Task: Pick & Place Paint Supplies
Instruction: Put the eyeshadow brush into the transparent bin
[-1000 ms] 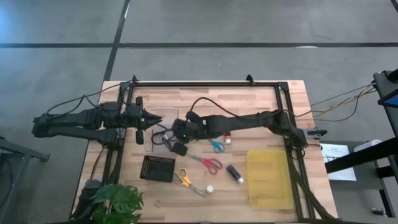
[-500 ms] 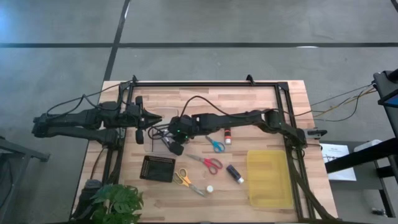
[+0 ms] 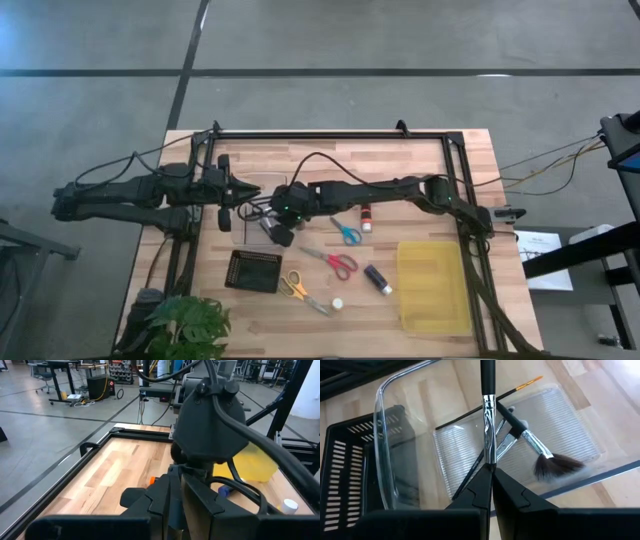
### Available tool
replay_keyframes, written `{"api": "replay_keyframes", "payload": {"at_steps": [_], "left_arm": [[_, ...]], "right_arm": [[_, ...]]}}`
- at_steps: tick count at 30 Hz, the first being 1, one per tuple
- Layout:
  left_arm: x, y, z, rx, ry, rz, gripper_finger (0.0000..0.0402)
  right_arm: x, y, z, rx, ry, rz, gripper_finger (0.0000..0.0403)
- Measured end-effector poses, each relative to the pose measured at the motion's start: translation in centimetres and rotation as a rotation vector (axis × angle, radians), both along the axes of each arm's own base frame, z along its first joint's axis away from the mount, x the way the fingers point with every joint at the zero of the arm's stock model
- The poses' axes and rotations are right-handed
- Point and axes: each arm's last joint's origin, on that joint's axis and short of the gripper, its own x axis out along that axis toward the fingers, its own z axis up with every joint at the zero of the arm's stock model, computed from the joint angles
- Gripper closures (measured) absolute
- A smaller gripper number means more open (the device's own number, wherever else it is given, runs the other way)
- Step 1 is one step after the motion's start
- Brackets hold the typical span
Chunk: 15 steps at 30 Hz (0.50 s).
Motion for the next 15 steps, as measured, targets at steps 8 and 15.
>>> {"api": "replay_keyframes", "payload": {"at_steps": [8,15], "left_arm": [[0.0,0.0,0.0,0.0,0.0,0.0,0.0343],[0.0,0.0,0.0,0.0,0.0,0.0,0.0343]], "right_arm": [[0.01,0.1,0.04,0.016,-0.002,0.014,0.039],[0.01,0.12,0.04,0.025,-0.003,0.012,0.0309]]}}
